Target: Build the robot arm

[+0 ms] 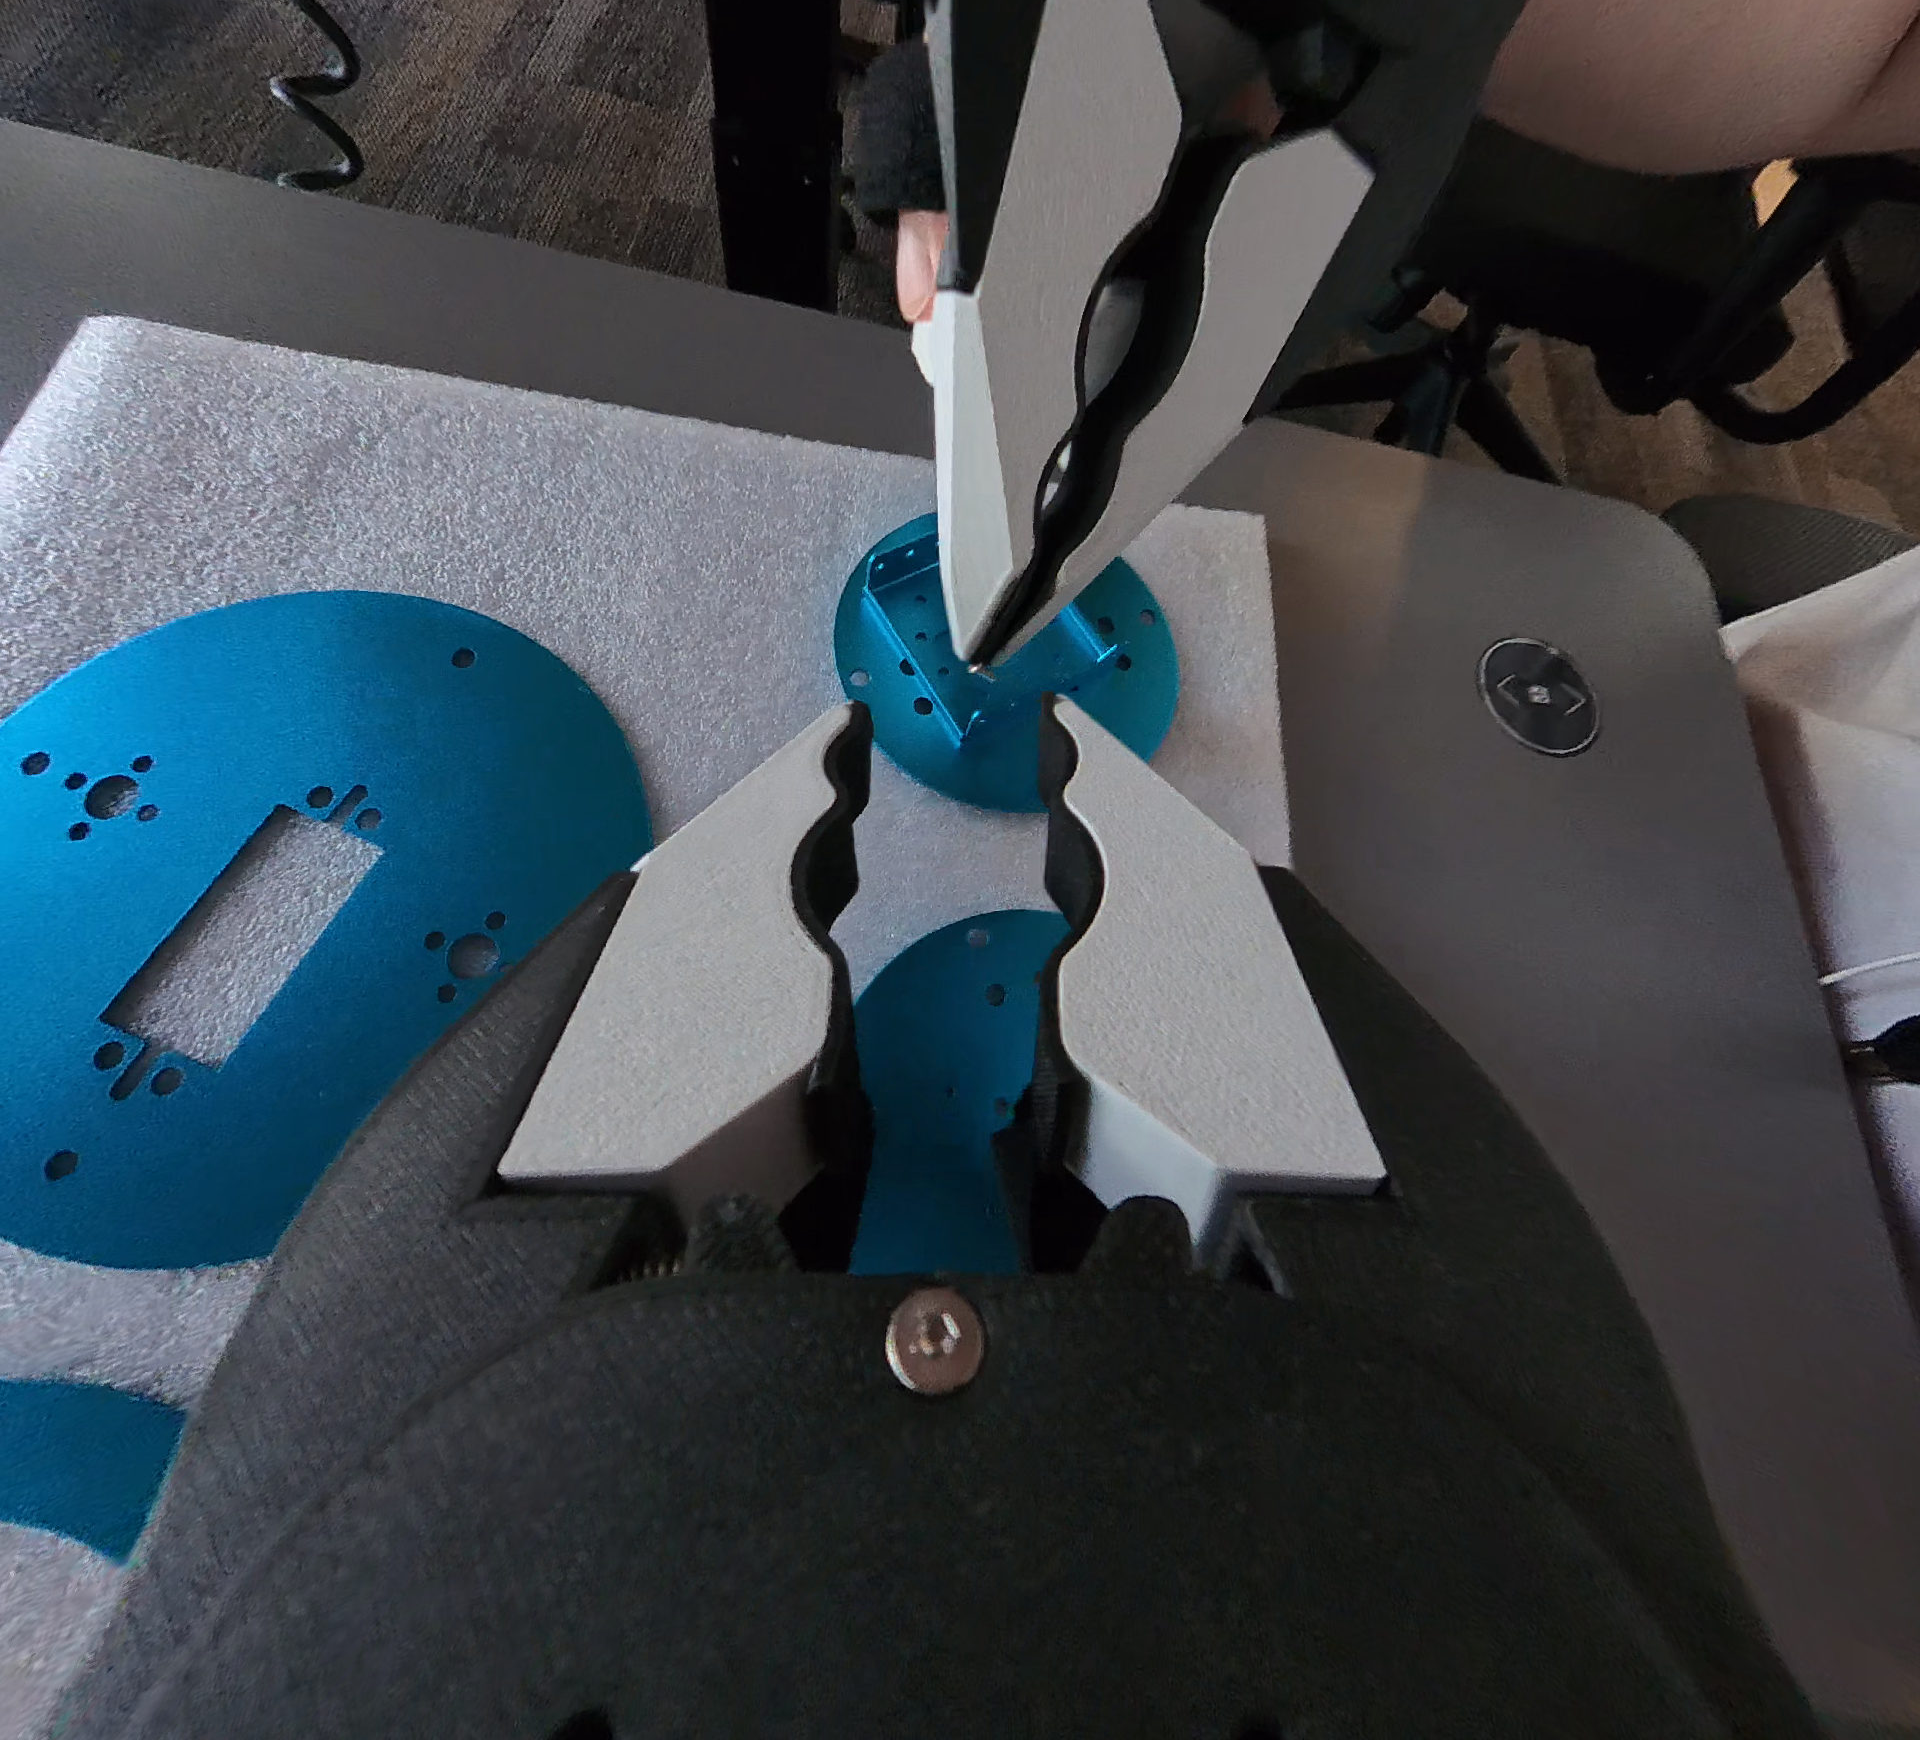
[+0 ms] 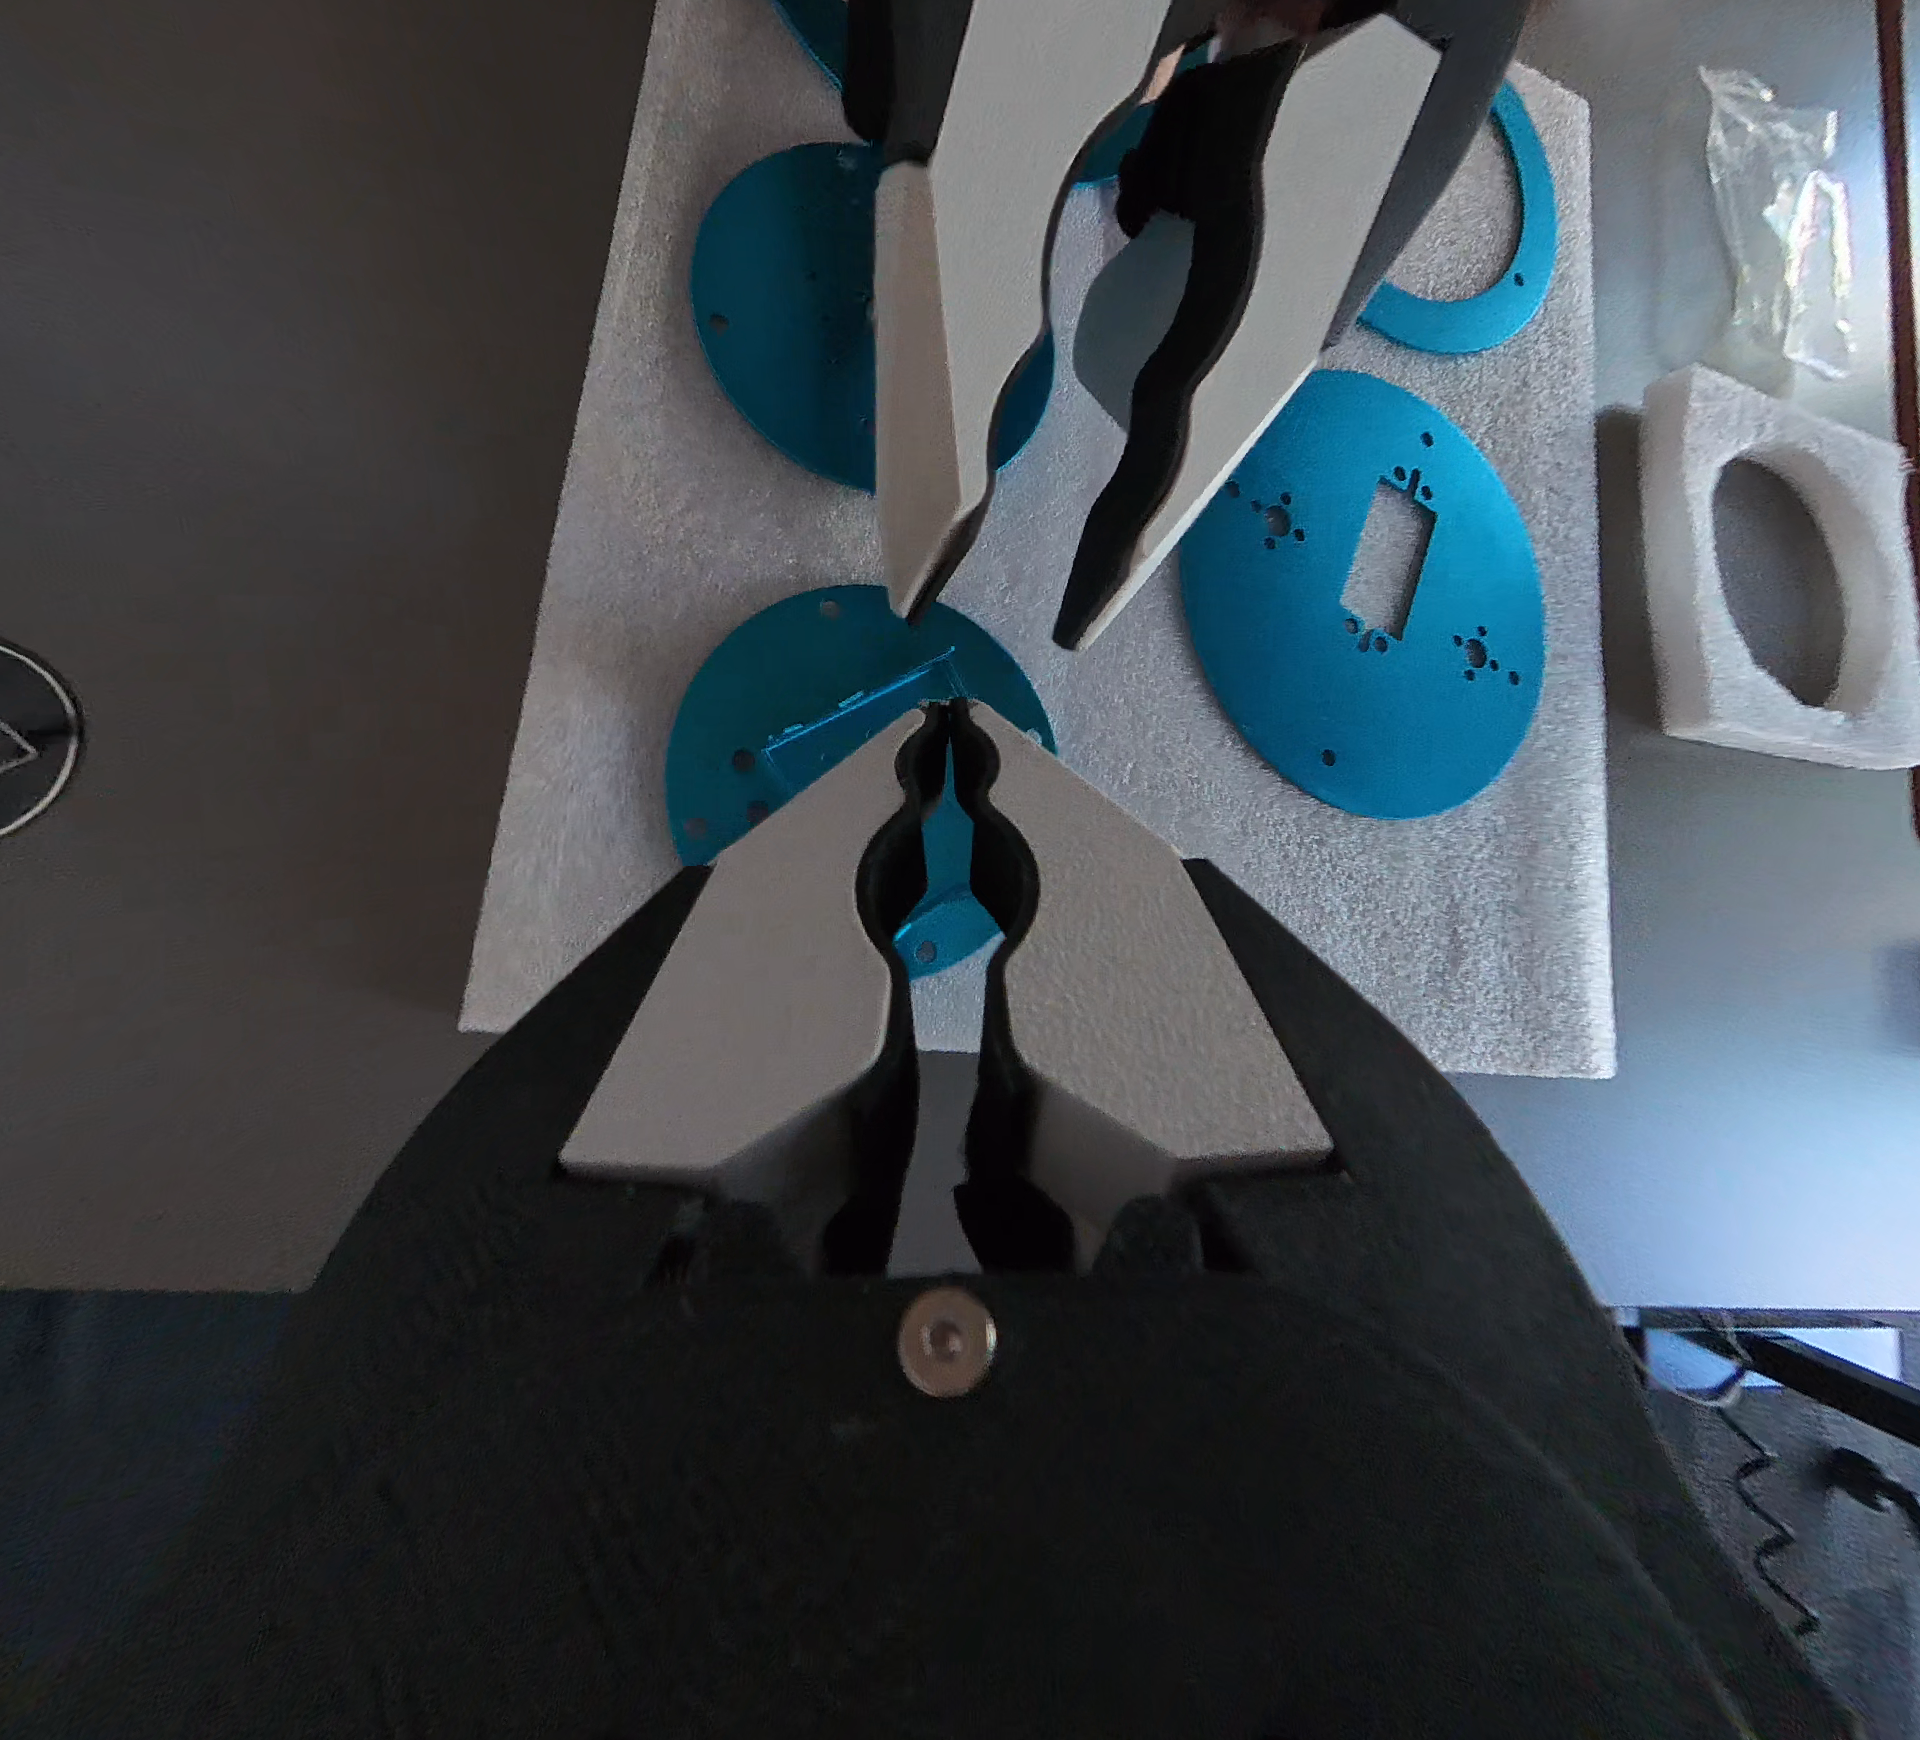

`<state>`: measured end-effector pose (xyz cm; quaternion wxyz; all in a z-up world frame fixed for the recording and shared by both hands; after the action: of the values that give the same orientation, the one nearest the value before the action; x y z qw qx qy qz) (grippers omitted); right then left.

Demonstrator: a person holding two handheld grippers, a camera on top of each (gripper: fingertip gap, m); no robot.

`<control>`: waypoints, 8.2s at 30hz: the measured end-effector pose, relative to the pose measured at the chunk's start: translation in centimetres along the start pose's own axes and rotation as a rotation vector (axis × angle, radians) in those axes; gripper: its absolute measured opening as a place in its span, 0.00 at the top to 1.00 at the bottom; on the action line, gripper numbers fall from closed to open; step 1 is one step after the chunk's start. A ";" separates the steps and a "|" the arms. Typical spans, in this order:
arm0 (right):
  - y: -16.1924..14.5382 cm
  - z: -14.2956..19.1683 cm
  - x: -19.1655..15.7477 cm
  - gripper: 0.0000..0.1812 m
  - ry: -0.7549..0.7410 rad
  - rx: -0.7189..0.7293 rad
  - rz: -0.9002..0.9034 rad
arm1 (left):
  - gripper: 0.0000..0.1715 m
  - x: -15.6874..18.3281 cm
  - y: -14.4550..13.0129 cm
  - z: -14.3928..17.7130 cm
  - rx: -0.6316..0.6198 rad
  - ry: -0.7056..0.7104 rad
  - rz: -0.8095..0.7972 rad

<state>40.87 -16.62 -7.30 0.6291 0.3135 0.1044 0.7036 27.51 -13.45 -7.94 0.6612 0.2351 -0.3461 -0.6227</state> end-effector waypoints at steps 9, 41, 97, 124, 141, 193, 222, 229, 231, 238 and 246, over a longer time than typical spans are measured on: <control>0.5 1.3 0.4 1.00 -0.264 0.193 -0.047 | 0.93 -2.0 0.1 1.8 0.212 -0.282 0.436; 2.0 3.3 1.1 0.93 0.236 0.469 -0.114 | 1.00 -0.2 -0.3 1.8 0.165 -0.657 0.418; 1.0 2.4 3.3 1.00 0.251 0.526 -0.298 | 1.00 -2.1 -0.2 2.5 0.347 -0.676 0.580; -0.7 -0.1 2.2 0.98 0.087 0.266 -0.383 | 0.89 -2.0 -1.6 1.9 -0.076 -0.115 0.462; 4.5 -4.7 4.8 0.96 0.408 -0.147 0.571 | 0.98 -1.8 0.4 7.8 0.355 -0.083 0.533; 5.6 -4.5 2.9 1.00 0.130 -0.433 -0.352 | 0.99 -3.4 -1.4 9.5 0.403 0.009 0.734; 7.4 3.1 8.5 1.00 0.224 0.874 -1.079 | 0.94 3.3 3.8 11.2 0.527 0.790 -0.067; 8.9 3.5 8.2 1.00 0.028 0.793 -0.972 | 1.00 3.3 3.7 11.1 0.515 0.837 -0.049; 9.1 3.3 8.2 1.00 0.020 0.789 -0.963 | 1.00 3.1 3.6 11.2 0.515 0.850 -0.040; 9.4 3.1 8.1 1.00 -0.039 0.756 -0.945 | 1.00 2.9 3.4 11.2 0.493 0.864 -0.029; 9.5 3.8 7.9 1.00 -0.005 0.750 -0.904 | 1.00 3.4 3.5 11.3 0.510 0.838 -0.089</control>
<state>35.17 -11.81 3.19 0.7129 0.4408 0.4681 0.2798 21.28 -15.05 2.52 0.6378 0.6343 -0.1815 -0.3975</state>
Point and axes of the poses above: each gripper's, where its closed fingertips meet, z back along the fingers, y out of its top, x = y × z across the jaws, the point moved 9 cm from there along z, back along the fingers, and after that the axes turned 6 degrees about -x, right-handed, at the moved point
